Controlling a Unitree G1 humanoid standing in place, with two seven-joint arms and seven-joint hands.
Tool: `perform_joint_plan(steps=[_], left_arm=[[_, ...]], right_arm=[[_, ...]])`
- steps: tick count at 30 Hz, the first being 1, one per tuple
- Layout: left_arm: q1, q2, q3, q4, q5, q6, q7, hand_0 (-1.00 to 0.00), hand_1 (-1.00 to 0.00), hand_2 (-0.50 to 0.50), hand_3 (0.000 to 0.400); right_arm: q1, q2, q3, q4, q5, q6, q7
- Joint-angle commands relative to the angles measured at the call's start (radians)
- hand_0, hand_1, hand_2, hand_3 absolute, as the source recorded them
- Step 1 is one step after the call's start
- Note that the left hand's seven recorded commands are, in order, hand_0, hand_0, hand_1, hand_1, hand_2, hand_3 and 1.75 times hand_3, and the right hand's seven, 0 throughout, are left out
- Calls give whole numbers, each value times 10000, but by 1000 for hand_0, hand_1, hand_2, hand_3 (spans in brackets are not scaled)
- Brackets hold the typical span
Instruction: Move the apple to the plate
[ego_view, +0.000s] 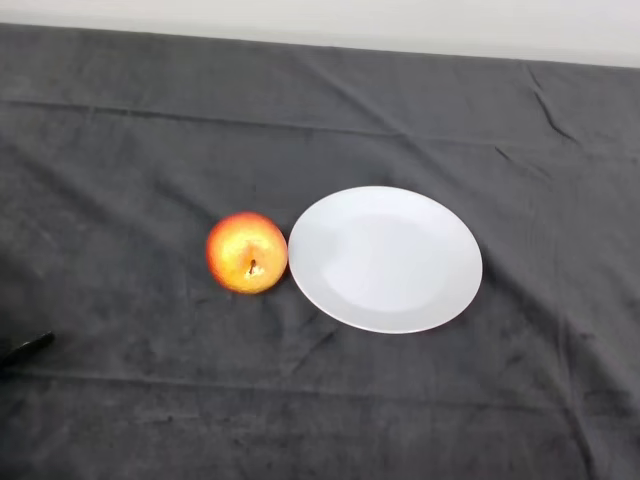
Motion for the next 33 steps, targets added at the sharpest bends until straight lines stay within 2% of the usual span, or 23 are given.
perform_joint_plan(steps=[1, 12, 21, 27, 33], left_arm=[[-252, -169, -332, -690, 246, 152, 108, 0, 0, 0, 0], [153, -194, -832, -2876, 868, 795, 486, 0, 0, 0, 0], [124, -432, -1340, -4382, 1526, 1862, 1139, 0, 0, 0, 0], [-331, -792, -1778, -4585, 1969, 2398, 1486, 0, 0, 0, 0], [-839, -1192, -2236, -4260, 2276, 2664, 1630, 0, 0, 0, 0]], right_arm=[[1958, 1594, -208, 1151, 43, 697, -147], [1959, 1597, -201, 1137, 47, 709, -149], [1959, 1600, -186, 1125, 61, 720, -148], [1958, 1602, -174, 1118, 75, 726, -147], [1957, 1603, -163, 1116, 87, 730, -145]])
